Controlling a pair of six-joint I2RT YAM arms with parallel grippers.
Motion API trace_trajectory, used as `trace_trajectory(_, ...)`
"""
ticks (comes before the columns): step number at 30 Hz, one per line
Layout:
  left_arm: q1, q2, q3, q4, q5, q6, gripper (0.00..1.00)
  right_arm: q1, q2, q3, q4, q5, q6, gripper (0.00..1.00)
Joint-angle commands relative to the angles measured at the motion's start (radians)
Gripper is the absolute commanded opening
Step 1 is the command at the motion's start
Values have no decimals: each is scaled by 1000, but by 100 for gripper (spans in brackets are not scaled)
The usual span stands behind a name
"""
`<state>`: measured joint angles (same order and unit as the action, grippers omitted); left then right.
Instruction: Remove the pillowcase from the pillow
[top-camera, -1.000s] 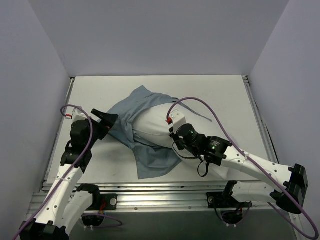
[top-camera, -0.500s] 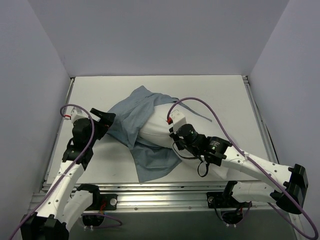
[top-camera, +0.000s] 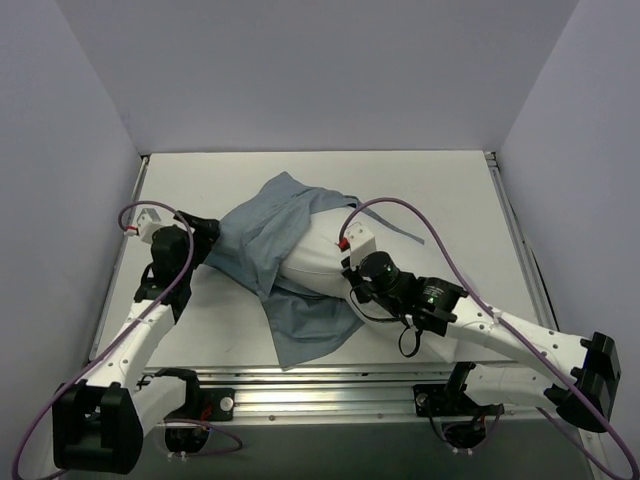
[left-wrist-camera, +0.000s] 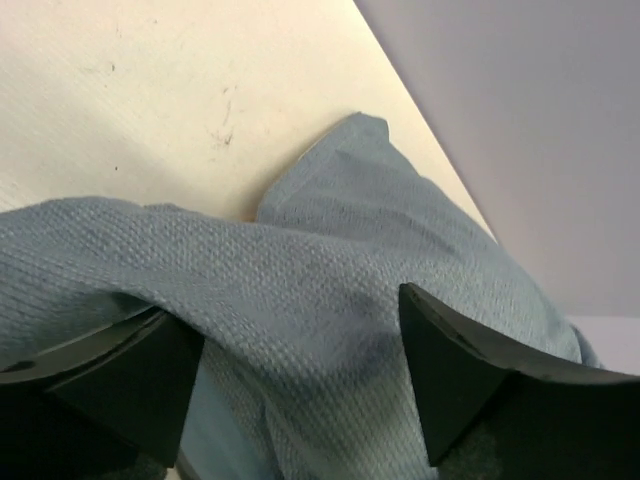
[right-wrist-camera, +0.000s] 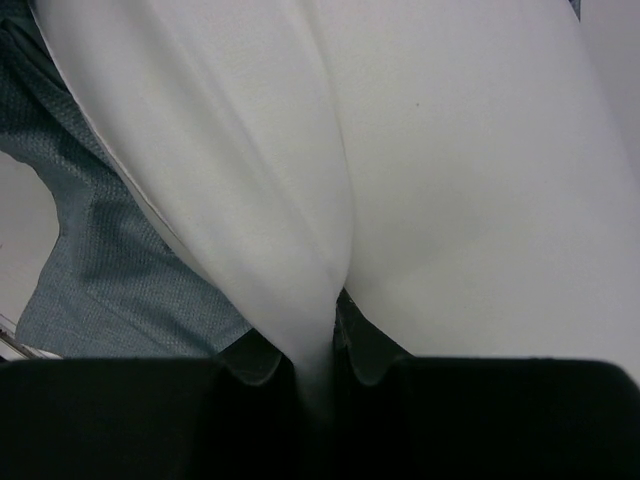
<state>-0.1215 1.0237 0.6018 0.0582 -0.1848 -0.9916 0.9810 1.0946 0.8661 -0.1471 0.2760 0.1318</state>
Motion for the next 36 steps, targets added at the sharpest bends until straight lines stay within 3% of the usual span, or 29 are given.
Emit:
trace_trajectory(1,34,29,-4,123,-50,-9,80,-13,-39,-10,11,11,40,0)
trace_trajectory(2,40,36,0,124,-50,-10,75,-12,-41,-10,7,11,43,0)
trace_trajectory(3,46,53,3,126,-50,-10,60,-13,-44,-9,3,11,46,0)
trace_trajectory(5,59,71,13,126,-41,-7,44,-13,-47,-10,-2,15,52,0)
trace_trajectory(6,62,90,16,126,-39,-4,28,-15,-50,-12,-8,17,54,0)
trace_trajectory(7,66,99,26,126,-36,4,19,-13,-52,-12,-12,29,55,0)
trace_trajectory(10,106,124,56,91,-31,33,3,-15,-65,7,-64,72,78,0)
trace_trajectory(17,298,134,214,-57,-86,91,2,-38,-188,106,-258,319,216,0)
trace_trajectory(23,306,164,354,-141,-208,232,2,-47,-308,231,-408,477,330,0)
trace_trajectory(36,306,415,585,-219,-308,436,2,-42,-430,485,-551,600,258,0)
